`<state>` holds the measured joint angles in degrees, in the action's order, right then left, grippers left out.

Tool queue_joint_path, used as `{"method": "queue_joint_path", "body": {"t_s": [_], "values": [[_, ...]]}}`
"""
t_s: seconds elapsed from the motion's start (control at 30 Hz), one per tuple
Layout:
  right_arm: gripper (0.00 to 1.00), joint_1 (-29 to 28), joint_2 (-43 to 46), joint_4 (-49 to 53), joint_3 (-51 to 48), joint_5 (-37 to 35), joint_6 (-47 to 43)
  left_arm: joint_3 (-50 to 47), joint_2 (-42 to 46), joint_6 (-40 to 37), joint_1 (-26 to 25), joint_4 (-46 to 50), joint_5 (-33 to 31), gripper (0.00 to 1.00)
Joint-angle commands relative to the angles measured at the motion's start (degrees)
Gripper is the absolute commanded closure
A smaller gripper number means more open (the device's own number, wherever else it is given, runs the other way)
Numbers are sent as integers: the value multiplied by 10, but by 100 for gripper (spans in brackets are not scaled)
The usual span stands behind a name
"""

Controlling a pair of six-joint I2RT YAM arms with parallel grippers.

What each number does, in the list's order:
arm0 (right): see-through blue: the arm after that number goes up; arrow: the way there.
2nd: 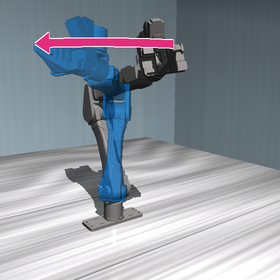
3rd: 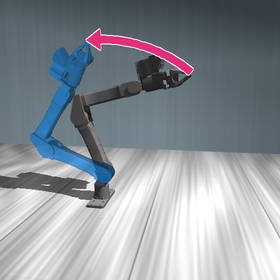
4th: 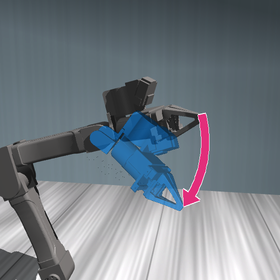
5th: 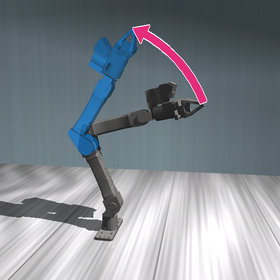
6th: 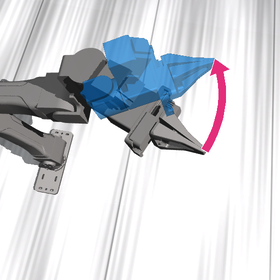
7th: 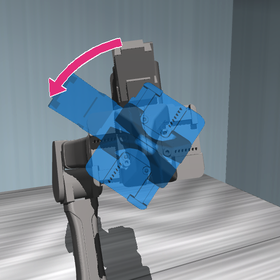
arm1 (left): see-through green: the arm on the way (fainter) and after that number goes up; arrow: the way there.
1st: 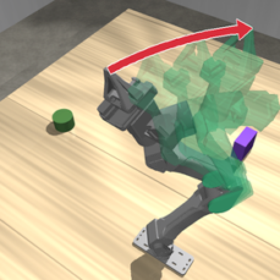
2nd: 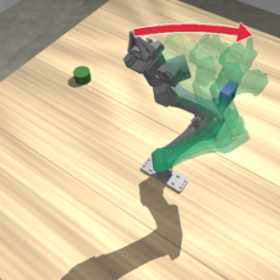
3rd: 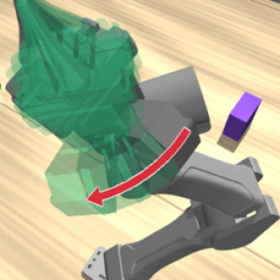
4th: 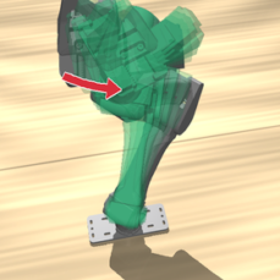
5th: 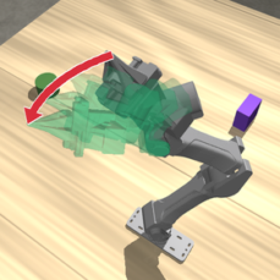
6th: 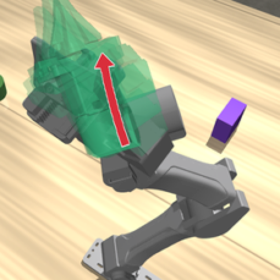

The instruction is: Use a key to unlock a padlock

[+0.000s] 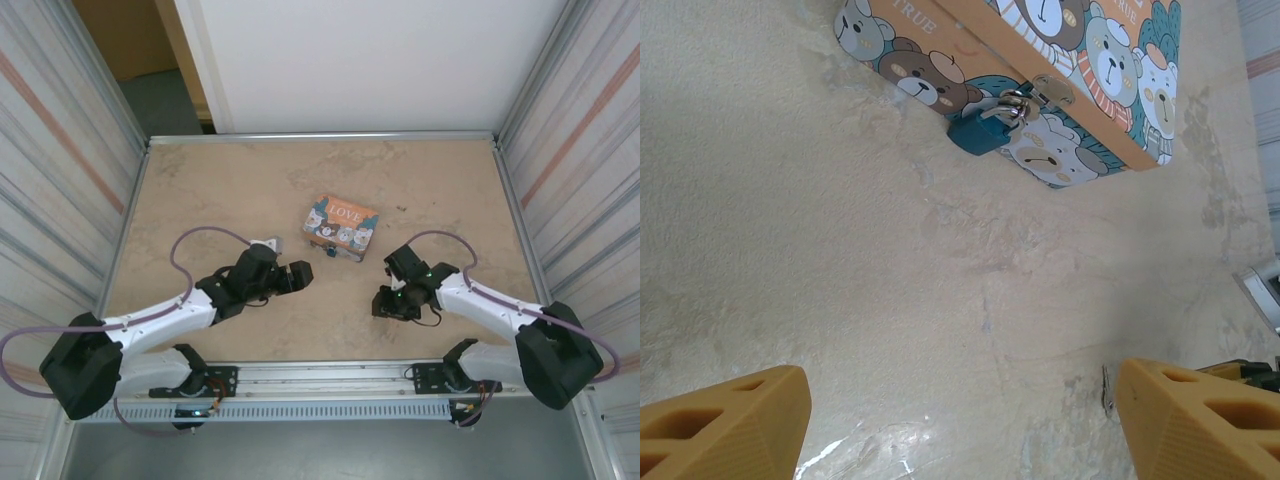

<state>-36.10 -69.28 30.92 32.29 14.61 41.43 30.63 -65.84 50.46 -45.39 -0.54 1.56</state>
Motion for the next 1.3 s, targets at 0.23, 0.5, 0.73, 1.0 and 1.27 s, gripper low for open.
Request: {"method": "queue_joint_path", "body": {"t_s": [0.23,0.5,0.73,1.0,1.27], "values": [[73,-15,-39,-17,26,2,5,16,-12,6,-2,-14,-11,19],[75,-26,-63,-13,32,-7,6,17,-12,5,-2,-14,-11,19],[78,-30,-87,-4,37,-21,5,16,-10,5,-2,-10,-11,19],[87,-40,-120,-1,42,-40,3,14,-5,4,-2,-4,-14,19],[100,-45,-103,-8,42,-47,4,12,19,1,-2,17,-31,18]]}}
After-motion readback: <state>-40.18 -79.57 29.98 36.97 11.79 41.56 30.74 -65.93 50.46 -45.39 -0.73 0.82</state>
